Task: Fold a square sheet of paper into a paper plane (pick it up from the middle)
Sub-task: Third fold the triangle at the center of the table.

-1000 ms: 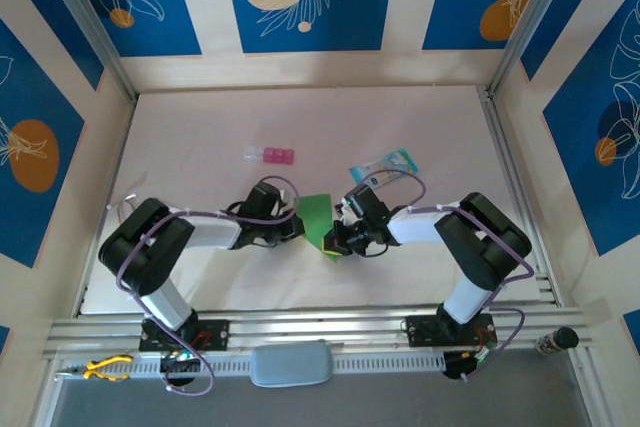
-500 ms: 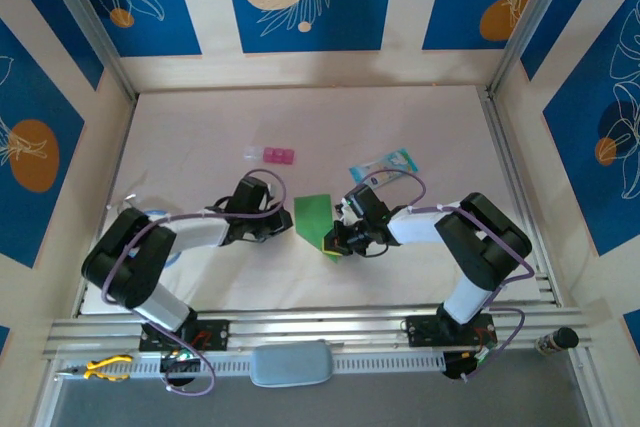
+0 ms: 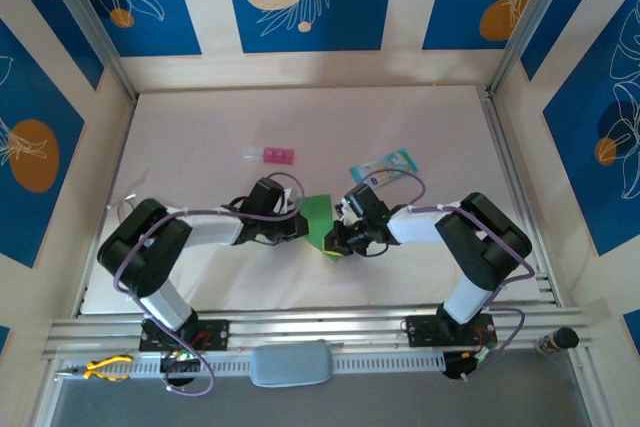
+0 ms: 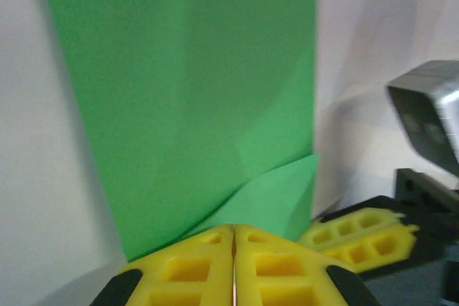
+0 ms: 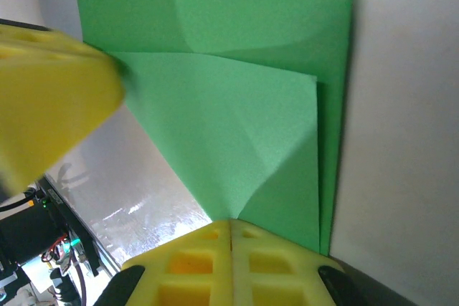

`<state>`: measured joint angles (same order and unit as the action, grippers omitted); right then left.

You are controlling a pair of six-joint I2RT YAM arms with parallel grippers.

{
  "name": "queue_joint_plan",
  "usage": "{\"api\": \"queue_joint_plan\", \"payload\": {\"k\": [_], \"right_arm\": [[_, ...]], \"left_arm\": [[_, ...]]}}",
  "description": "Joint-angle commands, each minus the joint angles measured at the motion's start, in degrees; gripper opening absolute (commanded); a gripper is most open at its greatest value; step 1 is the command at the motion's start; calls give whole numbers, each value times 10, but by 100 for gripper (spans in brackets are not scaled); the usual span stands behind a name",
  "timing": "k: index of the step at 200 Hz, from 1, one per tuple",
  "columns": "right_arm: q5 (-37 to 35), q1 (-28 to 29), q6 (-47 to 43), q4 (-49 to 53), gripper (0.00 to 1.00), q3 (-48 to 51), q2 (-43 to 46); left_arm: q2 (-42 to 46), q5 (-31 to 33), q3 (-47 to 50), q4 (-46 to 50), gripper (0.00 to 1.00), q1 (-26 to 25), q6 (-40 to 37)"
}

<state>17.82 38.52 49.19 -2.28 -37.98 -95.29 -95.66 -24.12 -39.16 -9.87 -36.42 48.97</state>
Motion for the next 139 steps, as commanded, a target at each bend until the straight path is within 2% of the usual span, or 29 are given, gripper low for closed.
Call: {"api": "queue_joint_plan", "payload": {"k": [1, 22, 67, 139], "right_arm": [[-25, -3, -9, 71, 2, 10, 0], [-18, -2, -13, 73, 2, 4, 14], [-10, 18, -48, 95, 3, -48, 38], [-22, 35, -31, 70, 3, -109, -56]], "left_arm": [[-23, -1, -14, 7, 9, -2, -5], [-24, 39, -5, 44, 7, -2, -2], [-21, 36, 17, 39, 4, -1, 0], [-25, 30, 7, 37, 4, -2, 0]]}}
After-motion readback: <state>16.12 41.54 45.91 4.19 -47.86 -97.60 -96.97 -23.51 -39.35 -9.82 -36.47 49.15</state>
